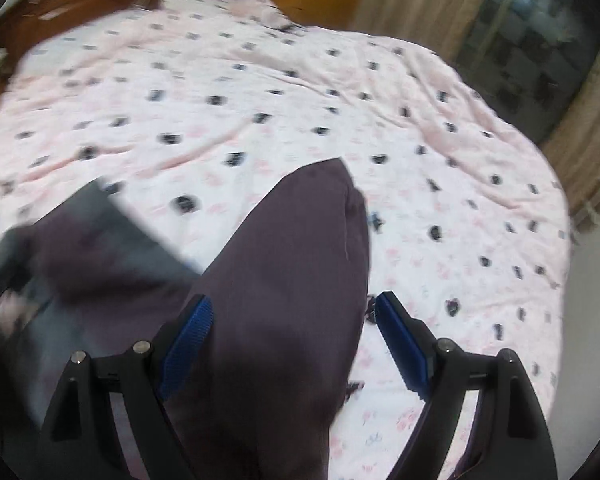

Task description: Fold clothes

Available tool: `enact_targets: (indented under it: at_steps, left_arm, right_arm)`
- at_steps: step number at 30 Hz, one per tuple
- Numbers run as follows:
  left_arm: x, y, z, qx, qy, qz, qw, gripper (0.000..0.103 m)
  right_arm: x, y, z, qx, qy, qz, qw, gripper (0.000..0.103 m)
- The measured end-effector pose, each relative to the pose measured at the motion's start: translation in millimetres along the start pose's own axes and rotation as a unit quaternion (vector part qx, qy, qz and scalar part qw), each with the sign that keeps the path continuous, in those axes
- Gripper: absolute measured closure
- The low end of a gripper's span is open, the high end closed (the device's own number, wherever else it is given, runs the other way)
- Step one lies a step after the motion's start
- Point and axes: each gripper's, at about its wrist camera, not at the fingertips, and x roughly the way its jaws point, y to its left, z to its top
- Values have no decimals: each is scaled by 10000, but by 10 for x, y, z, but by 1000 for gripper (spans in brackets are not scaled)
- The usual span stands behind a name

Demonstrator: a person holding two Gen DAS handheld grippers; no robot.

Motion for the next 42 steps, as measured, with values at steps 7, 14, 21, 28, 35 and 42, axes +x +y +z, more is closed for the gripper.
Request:
enact_targets:
  at_steps: [7,14,21,28,35,42]
  left_arm:
    - [-9,52,-6,-82,-35,-144,9999,101]
    - [-174,122,7,-191,-329,-176,9991,101]
    - [-728,59,15,-172,-1240,151,9920,101]
    - [-893,34,-6,-53,-1581,587,9857,101]
    - [-498,246,-12,-222,-1013,942,9901,101]
    - [-259,346,-68,-341,-605,1025,9923,101]
  right_arm:
    - [455,-49,81,332,744,25,9967,99]
    - [93,-613,81,549,241,442,9972,100]
    - [-272,-1180,460,482,-471,224,9975,100]
    - [-213,-1481,889,587,-747,499,9942,100]
    - [711,-1293,1008,777,0,752,9941,100]
    - [1367,-1191,708,754,775,21,9941,56]
